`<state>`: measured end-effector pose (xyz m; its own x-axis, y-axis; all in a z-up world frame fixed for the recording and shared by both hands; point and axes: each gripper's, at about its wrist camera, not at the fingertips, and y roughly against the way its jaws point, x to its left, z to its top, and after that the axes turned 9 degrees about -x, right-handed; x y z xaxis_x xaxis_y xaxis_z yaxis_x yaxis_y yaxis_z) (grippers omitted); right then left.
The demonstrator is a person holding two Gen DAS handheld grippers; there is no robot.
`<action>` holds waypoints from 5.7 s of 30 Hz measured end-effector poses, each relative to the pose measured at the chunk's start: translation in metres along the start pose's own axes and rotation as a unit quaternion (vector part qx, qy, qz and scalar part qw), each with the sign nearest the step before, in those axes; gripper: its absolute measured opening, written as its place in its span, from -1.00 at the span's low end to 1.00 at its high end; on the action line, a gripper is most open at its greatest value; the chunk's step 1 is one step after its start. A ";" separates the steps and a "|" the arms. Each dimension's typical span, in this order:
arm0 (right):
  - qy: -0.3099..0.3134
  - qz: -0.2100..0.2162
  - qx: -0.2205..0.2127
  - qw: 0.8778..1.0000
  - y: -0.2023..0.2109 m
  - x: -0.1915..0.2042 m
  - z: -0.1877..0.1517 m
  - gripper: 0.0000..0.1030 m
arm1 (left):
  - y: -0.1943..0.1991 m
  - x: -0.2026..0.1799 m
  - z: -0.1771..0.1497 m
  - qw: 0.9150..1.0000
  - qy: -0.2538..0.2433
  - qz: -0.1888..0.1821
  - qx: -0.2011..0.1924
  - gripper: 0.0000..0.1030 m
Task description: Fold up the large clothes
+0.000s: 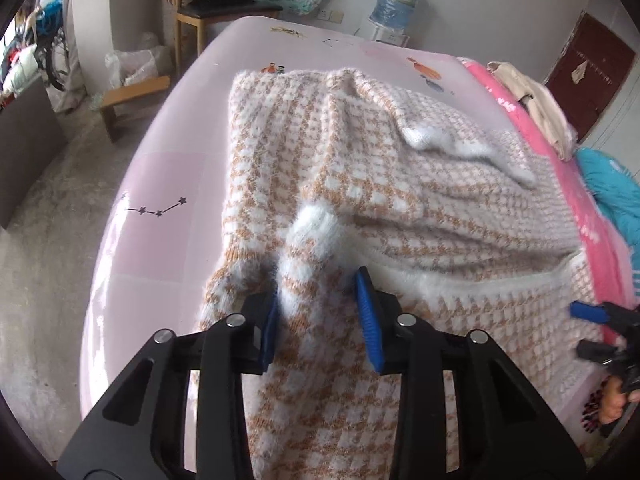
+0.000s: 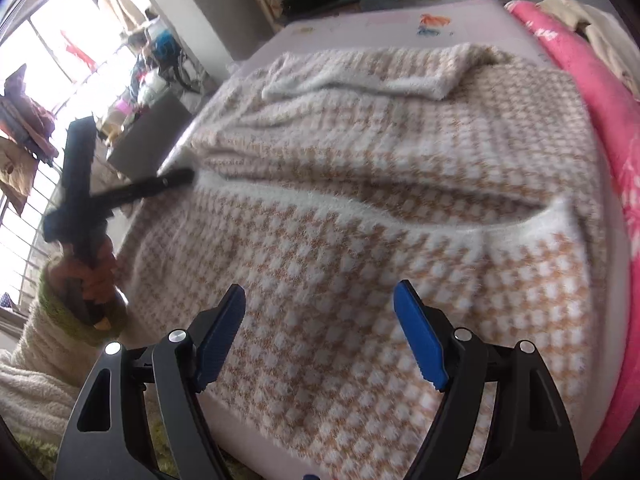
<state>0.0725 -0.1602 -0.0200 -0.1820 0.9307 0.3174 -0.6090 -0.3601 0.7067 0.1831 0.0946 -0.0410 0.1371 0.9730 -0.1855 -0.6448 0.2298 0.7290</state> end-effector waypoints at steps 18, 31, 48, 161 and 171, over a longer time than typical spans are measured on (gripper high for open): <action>-0.114 -0.072 -0.038 0.990 0.025 -0.113 0.015 -0.05 | -0.004 -0.020 -0.003 0.996 -0.048 0.074 -0.003 -0.40; -0.105 -0.051 -0.006 0.993 0.018 -0.107 0.004 -0.24 | -0.005 -0.021 -0.004 0.996 -0.050 0.077 -0.003 -0.38; -0.094 -0.060 0.012 0.994 0.008 -0.104 0.001 -0.38 | -0.005 -0.021 -0.006 0.996 -0.051 0.077 -0.002 -0.36; -0.162 -0.087 -0.094 0.978 -0.045 -0.219 0.213 0.05 | -0.117 0.060 0.204 0.998 0.070 -0.004 0.006 -0.27; -0.098 0.003 -0.047 0.994 -0.094 -0.162 0.237 0.05 | -0.124 0.001 0.194 0.995 0.007 -0.085 0.050 0.07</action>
<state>0.3423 -0.2930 0.0120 -0.0377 0.8953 0.4438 -0.6800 -0.3484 0.6452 0.4095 0.0709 -0.0037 0.2260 0.9200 -0.3203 -0.5349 0.3920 0.7485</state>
